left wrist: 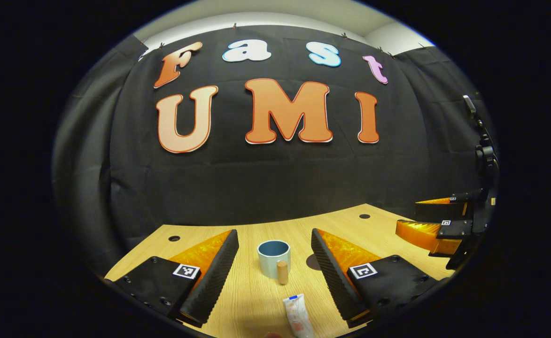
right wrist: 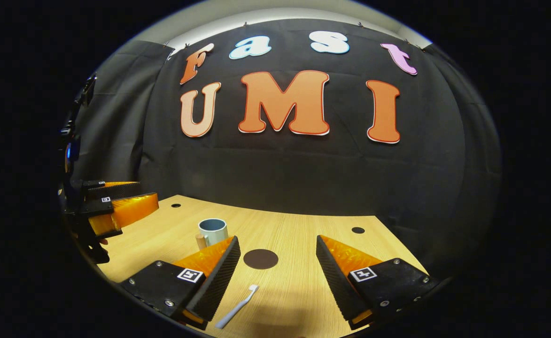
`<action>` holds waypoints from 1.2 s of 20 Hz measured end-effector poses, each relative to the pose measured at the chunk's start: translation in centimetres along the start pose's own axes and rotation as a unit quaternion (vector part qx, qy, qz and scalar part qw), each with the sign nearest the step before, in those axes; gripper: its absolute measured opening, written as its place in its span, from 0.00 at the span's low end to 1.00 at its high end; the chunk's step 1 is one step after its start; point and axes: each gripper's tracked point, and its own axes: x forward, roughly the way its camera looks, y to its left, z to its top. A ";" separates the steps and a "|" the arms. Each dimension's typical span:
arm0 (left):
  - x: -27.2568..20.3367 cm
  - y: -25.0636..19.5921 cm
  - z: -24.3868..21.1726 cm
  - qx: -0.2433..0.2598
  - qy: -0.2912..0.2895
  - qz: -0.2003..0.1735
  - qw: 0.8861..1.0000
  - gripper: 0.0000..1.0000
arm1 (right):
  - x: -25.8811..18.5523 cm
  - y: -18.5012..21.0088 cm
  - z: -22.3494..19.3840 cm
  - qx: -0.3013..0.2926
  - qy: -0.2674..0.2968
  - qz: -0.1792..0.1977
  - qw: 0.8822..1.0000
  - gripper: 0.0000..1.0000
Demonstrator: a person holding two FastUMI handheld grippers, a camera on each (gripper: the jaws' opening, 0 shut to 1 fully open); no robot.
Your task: Put the toothbrush and toothpaste on the desktop into the cup, then pick up the cup and place it on the coaster on the desktop.
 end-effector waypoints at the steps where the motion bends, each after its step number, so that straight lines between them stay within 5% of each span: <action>1: 0.2 0.0 -0.5 0.002 0.013 -0.002 1.000 0.99 | 0.0 -0.1 -0.2 0.001 0.011 0.002 1.000 0.98; 9: 2.0 -1.4 -5.7 0.002 0.162 -0.038 0.986 1.00 | 0.3 1.9 -4.2 -0.005 0.129 0.048 0.990 0.96; 24: 0.3 -3.5 -11.6 -0.085 0.428 -0.071 0.897 1.00 | 0.5 3.6 -12.7 0.031 0.313 0.072 0.946 0.86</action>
